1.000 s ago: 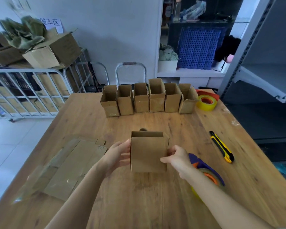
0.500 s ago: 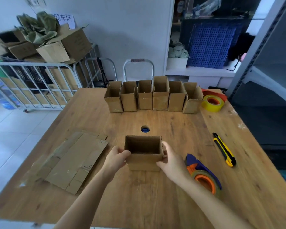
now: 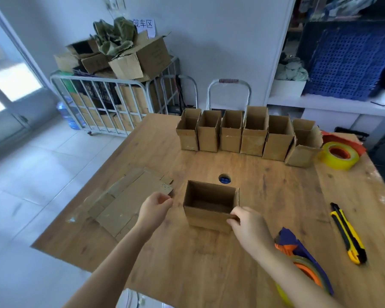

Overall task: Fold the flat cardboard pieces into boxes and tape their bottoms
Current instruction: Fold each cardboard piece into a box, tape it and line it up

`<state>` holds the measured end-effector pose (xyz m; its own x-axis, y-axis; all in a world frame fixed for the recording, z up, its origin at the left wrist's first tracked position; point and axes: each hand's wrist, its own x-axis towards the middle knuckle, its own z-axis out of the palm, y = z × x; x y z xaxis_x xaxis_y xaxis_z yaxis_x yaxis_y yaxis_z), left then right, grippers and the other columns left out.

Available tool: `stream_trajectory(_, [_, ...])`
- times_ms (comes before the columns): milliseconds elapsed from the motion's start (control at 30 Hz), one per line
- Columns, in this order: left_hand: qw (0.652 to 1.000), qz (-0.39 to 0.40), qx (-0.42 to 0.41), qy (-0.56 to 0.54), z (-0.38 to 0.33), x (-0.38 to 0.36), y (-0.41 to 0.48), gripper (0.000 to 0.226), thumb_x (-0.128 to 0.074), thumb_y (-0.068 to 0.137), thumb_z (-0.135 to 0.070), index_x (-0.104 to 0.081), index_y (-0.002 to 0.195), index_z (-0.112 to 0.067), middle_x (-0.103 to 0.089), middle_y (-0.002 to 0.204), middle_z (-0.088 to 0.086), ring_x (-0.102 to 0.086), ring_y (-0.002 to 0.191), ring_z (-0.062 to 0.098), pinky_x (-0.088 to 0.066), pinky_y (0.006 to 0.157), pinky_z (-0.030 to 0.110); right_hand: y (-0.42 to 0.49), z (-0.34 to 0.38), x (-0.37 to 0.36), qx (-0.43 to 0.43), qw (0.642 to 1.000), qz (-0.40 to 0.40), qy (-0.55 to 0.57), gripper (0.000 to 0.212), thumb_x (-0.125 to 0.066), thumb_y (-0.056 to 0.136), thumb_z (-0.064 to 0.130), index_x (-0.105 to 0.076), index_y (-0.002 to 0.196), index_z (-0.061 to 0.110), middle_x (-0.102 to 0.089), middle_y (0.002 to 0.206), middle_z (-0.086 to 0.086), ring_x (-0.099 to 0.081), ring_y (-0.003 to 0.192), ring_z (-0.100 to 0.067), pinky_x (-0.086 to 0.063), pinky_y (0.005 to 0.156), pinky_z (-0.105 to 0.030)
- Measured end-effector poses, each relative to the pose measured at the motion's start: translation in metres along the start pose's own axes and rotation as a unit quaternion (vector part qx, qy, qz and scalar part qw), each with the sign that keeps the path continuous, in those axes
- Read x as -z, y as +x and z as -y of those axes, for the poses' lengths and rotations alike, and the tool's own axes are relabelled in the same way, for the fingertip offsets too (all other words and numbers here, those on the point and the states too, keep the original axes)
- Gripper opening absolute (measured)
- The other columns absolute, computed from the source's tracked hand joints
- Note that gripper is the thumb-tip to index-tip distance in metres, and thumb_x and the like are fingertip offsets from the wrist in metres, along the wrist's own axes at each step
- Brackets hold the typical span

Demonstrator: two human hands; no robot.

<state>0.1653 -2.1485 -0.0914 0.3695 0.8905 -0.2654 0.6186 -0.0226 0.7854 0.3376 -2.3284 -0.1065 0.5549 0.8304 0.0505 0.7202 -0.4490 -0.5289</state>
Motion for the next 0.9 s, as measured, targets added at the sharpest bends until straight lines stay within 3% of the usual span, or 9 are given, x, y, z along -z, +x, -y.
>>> stream_trajectory(200, [1.000,-0.024,-0.011,-0.013,0.002,0.035,0.053,0.003,-0.059,0.092,-0.025,-0.060,0.094,-0.025,-0.064,0.098,-0.005,-0.061,0.092,0.011,-0.054,0.088,0.037,0.040,0.033,-0.010,-0.002,0.999,-0.016,0.028,0.008,-0.070,0.088,0.020,-0.067,0.084,0.014,-0.057,0.076,0.006,-0.051,0.070,-0.009,-0.032,0.056,-0.009])
stream_trajectory(400, [0.997,-0.016,-0.055,0.056,0.018,0.076,0.132,0.011,-0.058,0.093,-0.027,-0.061,0.102,-0.021,-0.062,0.099,-0.007,-0.057,0.090,0.005,-0.047,0.071,0.022,0.096,0.086,-0.041,-0.011,0.999,-0.033,0.008,0.008,-0.067,0.090,0.024,-0.068,0.089,0.016,-0.057,0.078,0.009,-0.053,0.072,-0.004,-0.033,0.056,-0.006])
stream_trajectory(633, [0.988,-0.008,-0.088,0.127,0.061,0.130,0.214,0.017,-0.053,0.095,-0.024,-0.062,0.107,-0.019,-0.063,0.104,-0.004,-0.057,0.091,0.007,-0.042,0.069,0.015,0.194,0.154,-0.082,-0.006,1.000,-0.019,-0.010,0.017,-0.063,0.093,0.030,-0.070,0.099,0.015,-0.051,0.090,0.008,-0.048,0.078,-0.006,-0.032,0.058,-0.006])
stream_trajectory(733, [0.987,0.024,-0.089,0.133,0.076,0.141,0.234,0.017,-0.053,0.095,-0.026,-0.061,0.109,-0.020,-0.062,0.105,-0.004,-0.057,0.093,0.009,-0.045,0.076,0.020,0.239,0.179,-0.094,0.000,1.000,-0.012,-0.017,0.019,-0.061,0.094,0.028,-0.070,0.101,0.013,-0.051,0.092,0.004,-0.048,0.079,-0.009,-0.029,0.058,-0.006])
stream_trajectory(800, [0.986,0.029,-0.086,0.141,0.085,0.144,0.242,0.017,-0.053,0.094,-0.028,-0.061,0.108,-0.021,-0.060,0.106,-0.003,-0.056,0.093,0.010,-0.045,0.079,0.025,0.269,0.193,-0.104,-0.001,1.000,-0.013,-0.013,0.017,-0.062,0.094,0.025,-0.070,0.097,0.010,-0.052,0.090,0.001,-0.050,0.079,-0.013,-0.033,0.059,-0.012])
stream_trajectory(900, [0.986,0.029,-0.085,0.140,0.096,0.146,0.251,0.014,-0.053,0.093,-0.027,-0.059,0.105,-0.023,-0.057,0.106,-0.004,-0.050,0.084,0.001,-0.040,0.071,0.021,0.316,0.203,-0.122,-0.012,1.000,-0.020,-0.011,0.017,-0.061,0.092,0.022,-0.070,0.090,0.007,-0.062,0.090,-0.008,-0.059,0.084,-0.022,-0.046,0.069,-0.027])
